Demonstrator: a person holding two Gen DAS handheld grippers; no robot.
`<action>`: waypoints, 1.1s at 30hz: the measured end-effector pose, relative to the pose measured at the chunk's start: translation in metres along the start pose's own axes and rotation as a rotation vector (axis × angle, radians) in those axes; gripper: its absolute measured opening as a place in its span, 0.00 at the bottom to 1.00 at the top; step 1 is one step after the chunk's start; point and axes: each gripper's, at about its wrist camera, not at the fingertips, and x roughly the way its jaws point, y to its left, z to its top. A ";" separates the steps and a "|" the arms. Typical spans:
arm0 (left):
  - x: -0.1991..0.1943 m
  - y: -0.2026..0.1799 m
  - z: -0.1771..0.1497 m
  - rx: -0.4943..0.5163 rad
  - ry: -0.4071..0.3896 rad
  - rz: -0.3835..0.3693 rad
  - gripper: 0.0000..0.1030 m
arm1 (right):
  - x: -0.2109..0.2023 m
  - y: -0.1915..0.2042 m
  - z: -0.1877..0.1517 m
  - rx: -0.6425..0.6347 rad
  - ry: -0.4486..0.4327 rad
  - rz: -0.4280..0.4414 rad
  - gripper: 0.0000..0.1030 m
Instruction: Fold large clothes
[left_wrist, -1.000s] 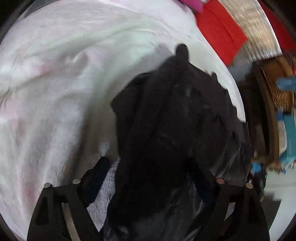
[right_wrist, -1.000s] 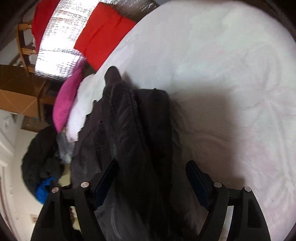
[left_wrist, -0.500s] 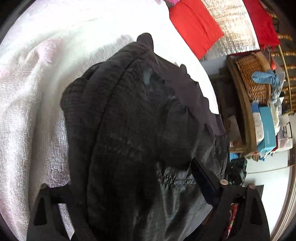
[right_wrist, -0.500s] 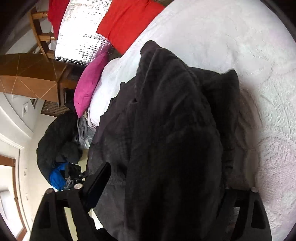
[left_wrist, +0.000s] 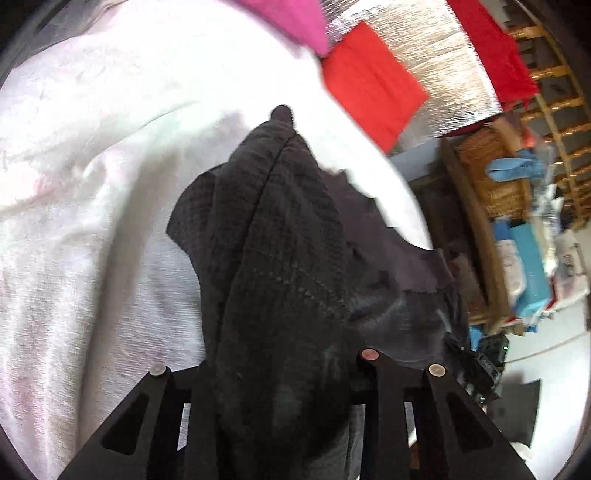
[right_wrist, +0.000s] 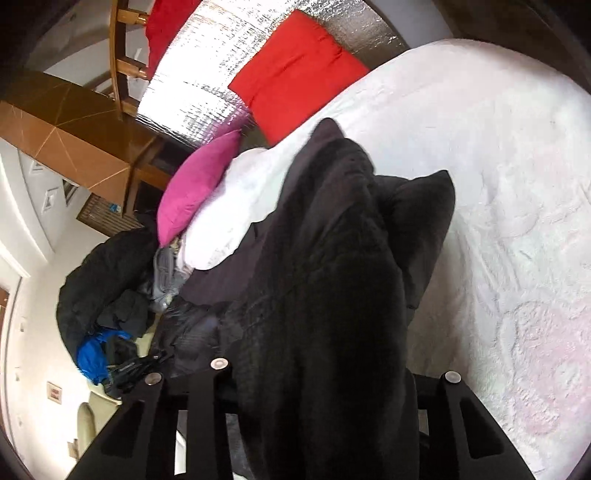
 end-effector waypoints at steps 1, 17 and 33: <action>0.009 0.009 0.001 -0.032 0.024 0.027 0.38 | 0.007 -0.007 0.000 0.026 0.014 -0.025 0.41; -0.046 0.011 -0.013 -0.042 -0.118 0.162 0.64 | -0.039 -0.034 -0.025 0.164 -0.028 -0.112 0.74; -0.046 0.033 -0.019 -0.064 -0.146 0.284 0.63 | -0.056 -0.044 -0.052 0.214 -0.058 -0.276 0.59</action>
